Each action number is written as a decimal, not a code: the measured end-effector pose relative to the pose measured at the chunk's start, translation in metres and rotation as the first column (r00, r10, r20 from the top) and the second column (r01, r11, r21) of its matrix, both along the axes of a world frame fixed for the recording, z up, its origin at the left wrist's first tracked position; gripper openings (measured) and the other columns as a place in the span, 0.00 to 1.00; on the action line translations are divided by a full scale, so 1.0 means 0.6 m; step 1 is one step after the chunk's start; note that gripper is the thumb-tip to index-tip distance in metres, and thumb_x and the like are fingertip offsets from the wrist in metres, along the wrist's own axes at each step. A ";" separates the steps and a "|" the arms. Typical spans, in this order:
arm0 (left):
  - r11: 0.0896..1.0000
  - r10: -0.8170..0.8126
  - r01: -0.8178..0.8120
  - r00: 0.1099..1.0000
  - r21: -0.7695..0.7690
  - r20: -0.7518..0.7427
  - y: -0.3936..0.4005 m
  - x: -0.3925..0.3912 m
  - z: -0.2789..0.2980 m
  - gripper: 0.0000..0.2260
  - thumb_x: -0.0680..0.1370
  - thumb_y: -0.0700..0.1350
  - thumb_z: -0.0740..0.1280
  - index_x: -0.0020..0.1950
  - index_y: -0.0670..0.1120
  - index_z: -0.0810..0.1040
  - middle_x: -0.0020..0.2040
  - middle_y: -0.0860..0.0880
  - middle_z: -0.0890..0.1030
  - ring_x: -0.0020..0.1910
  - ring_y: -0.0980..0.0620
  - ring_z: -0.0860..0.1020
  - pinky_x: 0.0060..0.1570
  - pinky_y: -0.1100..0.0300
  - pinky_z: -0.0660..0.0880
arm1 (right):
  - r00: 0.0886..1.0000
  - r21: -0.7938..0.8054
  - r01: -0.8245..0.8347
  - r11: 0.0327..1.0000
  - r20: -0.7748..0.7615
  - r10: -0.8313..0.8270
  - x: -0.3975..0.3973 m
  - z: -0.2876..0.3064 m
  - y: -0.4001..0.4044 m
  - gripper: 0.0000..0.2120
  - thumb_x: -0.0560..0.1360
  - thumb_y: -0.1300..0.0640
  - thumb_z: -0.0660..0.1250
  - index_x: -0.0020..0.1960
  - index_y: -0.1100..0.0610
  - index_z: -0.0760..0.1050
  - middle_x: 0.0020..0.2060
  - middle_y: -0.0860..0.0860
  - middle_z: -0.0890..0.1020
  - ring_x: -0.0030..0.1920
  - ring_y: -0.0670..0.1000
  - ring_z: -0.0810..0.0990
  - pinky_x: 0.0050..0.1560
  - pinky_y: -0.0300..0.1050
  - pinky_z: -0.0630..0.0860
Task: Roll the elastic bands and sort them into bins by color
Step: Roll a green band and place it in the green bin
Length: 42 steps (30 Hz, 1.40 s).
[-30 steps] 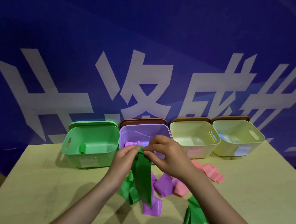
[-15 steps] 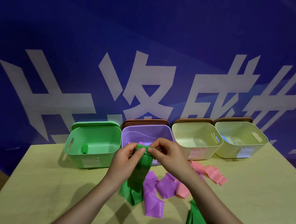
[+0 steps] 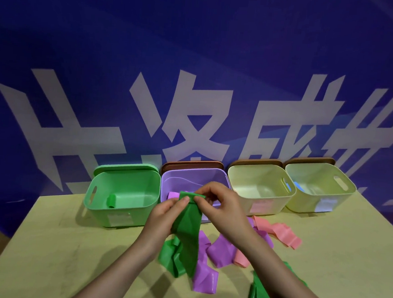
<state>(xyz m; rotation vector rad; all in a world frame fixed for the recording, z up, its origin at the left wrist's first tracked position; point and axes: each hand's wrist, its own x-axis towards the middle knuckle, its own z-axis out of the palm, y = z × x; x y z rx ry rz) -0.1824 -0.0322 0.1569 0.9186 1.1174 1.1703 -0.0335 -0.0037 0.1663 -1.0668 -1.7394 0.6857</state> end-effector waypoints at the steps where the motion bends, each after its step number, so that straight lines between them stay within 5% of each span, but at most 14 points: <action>1: 1.000 -0.005 0.005 1.000 -0.014 0.007 0.000 0.001 0.000 0.11 0.68 0.52 0.69 0.42 0.46 0.85 0.44 0.41 0.84 0.45 0.45 0.80 0.50 0.50 0.73 | 1.000 0.030 0.001 1.000 0.020 -0.001 0.000 0.001 0.001 0.05 0.70 0.56 0.68 0.40 0.58 0.79 0.34 0.47 0.79 0.35 0.44 0.75 0.38 0.36 0.72; 7: 0.993 0.041 -0.026 0.990 -0.114 0.135 0.005 -0.001 -0.008 0.11 0.79 0.38 0.61 0.53 0.33 0.80 0.52 0.31 0.80 0.52 0.36 0.78 0.58 0.42 0.73 | 0.961 0.251 -0.078 0.965 0.278 0.005 0.004 -0.008 0.001 0.07 0.73 0.55 0.66 0.44 0.57 0.80 0.36 0.48 0.78 0.39 0.45 0.75 0.40 0.39 0.72; 9: 0.994 0.041 -0.027 0.992 -0.110 0.119 0.003 -0.002 -0.006 0.11 0.80 0.36 0.58 0.50 0.33 0.79 0.49 0.32 0.81 0.47 0.39 0.80 0.53 0.46 0.76 | 0.942 0.292 -0.115 0.950 0.336 0.011 0.006 -0.014 0.001 0.08 0.74 0.55 0.66 0.45 0.57 0.81 0.37 0.50 0.78 0.41 0.48 0.76 0.40 0.43 0.72; 12: 0.995 0.030 -0.022 0.997 -0.102 0.078 -0.003 -0.002 -0.002 0.12 0.80 0.38 0.57 0.45 0.38 0.79 0.43 0.37 0.81 0.40 0.45 0.80 0.46 0.52 0.77 | 0.908 0.339 -0.176 0.924 0.418 0.020 0.017 -0.019 0.006 0.08 0.75 0.56 0.66 0.48 0.58 0.82 0.39 0.51 0.79 0.42 0.51 0.77 0.40 0.45 0.75; 16: 0.998 -0.019 0.018 0.999 -0.056 -0.028 -0.006 -0.002 -0.009 0.08 0.74 0.49 0.67 0.47 0.47 0.84 0.48 0.40 0.84 0.50 0.42 0.80 0.61 0.41 0.71 | 0.890 0.317 -0.242 0.917 0.449 0.080 0.032 -0.014 0.007 0.10 0.76 0.55 0.66 0.51 0.58 0.83 0.41 0.50 0.79 0.44 0.49 0.76 0.44 0.41 0.73; 22: 1.000 0.020 -0.018 0.995 0.023 -0.101 0.000 -0.001 -0.005 0.08 0.80 0.39 0.62 0.51 0.42 0.81 0.51 0.36 0.82 0.50 0.42 0.80 0.59 0.42 0.73 | 0.967 -0.002 -0.094 0.996 0.238 0.092 0.026 -0.020 -0.004 0.17 0.75 0.44 0.62 0.60 0.49 0.78 0.46 0.36 0.77 0.49 0.40 0.77 0.50 0.36 0.73; 25: 0.993 0.017 0.007 0.981 0.119 -0.194 0.003 -0.002 -0.004 0.08 0.80 0.39 0.61 0.52 0.37 0.78 0.49 0.32 0.80 0.46 0.44 0.79 0.50 0.47 0.75 | 0.990 -0.128 -0.068 0.989 0.112 0.083 0.019 -0.024 -0.003 0.09 0.73 0.51 0.69 0.53 0.47 0.80 0.41 0.37 0.81 0.44 0.41 0.79 0.46 0.36 0.75; 30: 0.960 0.075 0.018 0.945 0.278 -0.319 0.003 0.006 -0.004 0.07 0.80 0.40 0.63 0.48 0.37 0.77 0.39 0.38 0.78 0.38 0.51 0.74 0.40 0.56 0.71 | 1.000 -0.161 -0.017 0.987 0.001 0.017 0.010 -0.020 -0.004 0.10 0.71 0.59 0.70 0.39 0.44 0.75 0.32 0.42 0.79 0.34 0.40 0.76 0.39 0.34 0.71; 35: 0.912 0.174 0.006 0.899 0.410 -0.401 0.003 0.013 0.000 0.16 0.75 0.53 0.62 0.40 0.39 0.72 0.34 0.38 0.72 0.33 0.43 0.69 0.34 0.50 0.68 | 0.998 -0.071 0.054 0.996 -0.017 -0.055 0.000 -0.019 -0.009 0.07 0.70 0.55 0.67 0.37 0.44 0.73 0.31 0.43 0.77 0.33 0.43 0.76 0.36 0.36 0.72; 38: 0.942 0.109 0.028 0.917 0.334 -0.383 0.006 0.014 0.005 0.14 0.77 0.48 0.63 0.40 0.37 0.70 0.32 0.42 0.69 0.33 0.50 0.68 0.34 0.54 0.65 | 0.996 -0.084 0.078 0.993 -0.043 -0.082 -0.003 -0.020 -0.010 0.06 0.70 0.55 0.66 0.37 0.45 0.74 0.32 0.44 0.79 0.34 0.44 0.77 0.38 0.40 0.75; 42: 0.998 -0.043 0.048 0.995 0.049 -0.093 0.005 0.008 0.004 0.04 0.80 0.42 0.62 0.49 0.43 0.77 0.40 0.46 0.79 0.39 0.53 0.78 0.38 0.58 0.73 | 0.986 -0.149 0.048 0.988 -0.150 -0.071 -0.001 -0.022 -0.010 0.08 0.71 0.58 0.69 0.39 0.46 0.78 0.34 0.44 0.81 0.36 0.45 0.78 0.41 0.39 0.75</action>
